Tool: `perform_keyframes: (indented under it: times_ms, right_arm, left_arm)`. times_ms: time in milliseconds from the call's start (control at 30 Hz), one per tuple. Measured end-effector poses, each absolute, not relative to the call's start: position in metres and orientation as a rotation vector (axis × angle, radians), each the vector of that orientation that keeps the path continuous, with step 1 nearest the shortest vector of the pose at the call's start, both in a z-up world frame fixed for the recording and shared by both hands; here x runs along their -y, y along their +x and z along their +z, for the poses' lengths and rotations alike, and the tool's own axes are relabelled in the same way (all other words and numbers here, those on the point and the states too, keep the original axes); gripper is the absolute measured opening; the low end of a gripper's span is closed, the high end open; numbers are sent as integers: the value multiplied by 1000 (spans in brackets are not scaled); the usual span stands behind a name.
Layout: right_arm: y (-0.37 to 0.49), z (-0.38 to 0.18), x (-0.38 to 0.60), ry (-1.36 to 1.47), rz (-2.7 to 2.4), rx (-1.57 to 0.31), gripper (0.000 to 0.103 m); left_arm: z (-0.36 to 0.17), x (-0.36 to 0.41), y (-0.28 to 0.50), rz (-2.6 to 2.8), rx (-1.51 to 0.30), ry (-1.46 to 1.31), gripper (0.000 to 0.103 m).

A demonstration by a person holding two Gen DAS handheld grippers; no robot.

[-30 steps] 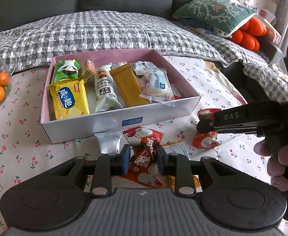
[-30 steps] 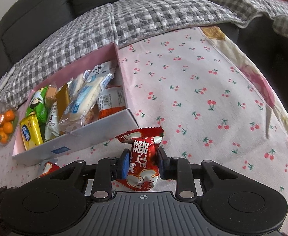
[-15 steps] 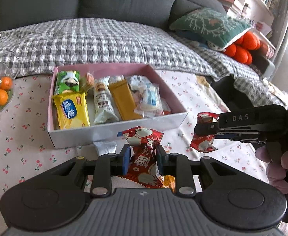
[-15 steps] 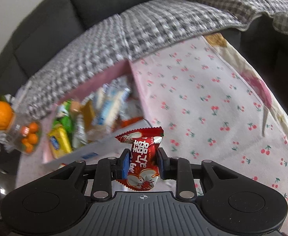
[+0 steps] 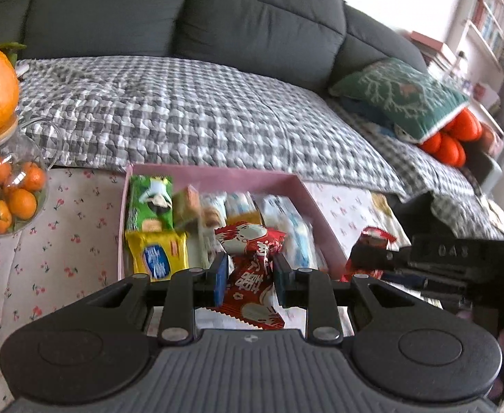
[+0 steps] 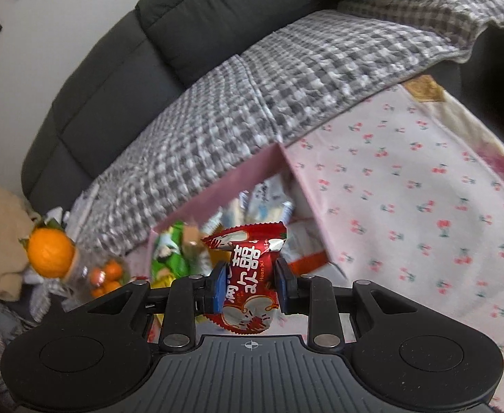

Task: Organize snacks
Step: 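Carry both red candies over the pink box and lower them in, then open both tools to release the red candies into the box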

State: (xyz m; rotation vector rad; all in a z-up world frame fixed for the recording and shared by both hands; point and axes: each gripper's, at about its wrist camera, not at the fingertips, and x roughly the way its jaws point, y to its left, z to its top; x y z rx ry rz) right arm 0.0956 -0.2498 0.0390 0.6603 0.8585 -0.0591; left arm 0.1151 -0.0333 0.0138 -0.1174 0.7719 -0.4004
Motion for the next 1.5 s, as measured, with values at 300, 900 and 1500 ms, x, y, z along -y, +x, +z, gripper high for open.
perform_keyframes:
  times_ms: [300,900,1500]
  right_arm:
    - [134,25,246,720,-69,-812,28]
    - [152,10,237,690,-74,-806,48]
    - [128,35,233,614,-56,-832,74]
  left_arm:
    - [-9,28,150,-328,-778,-206,25]
    - [-29,25,169,-273,-793,-229,40]
    - [-9,23,138,-266,-825,-106,73]
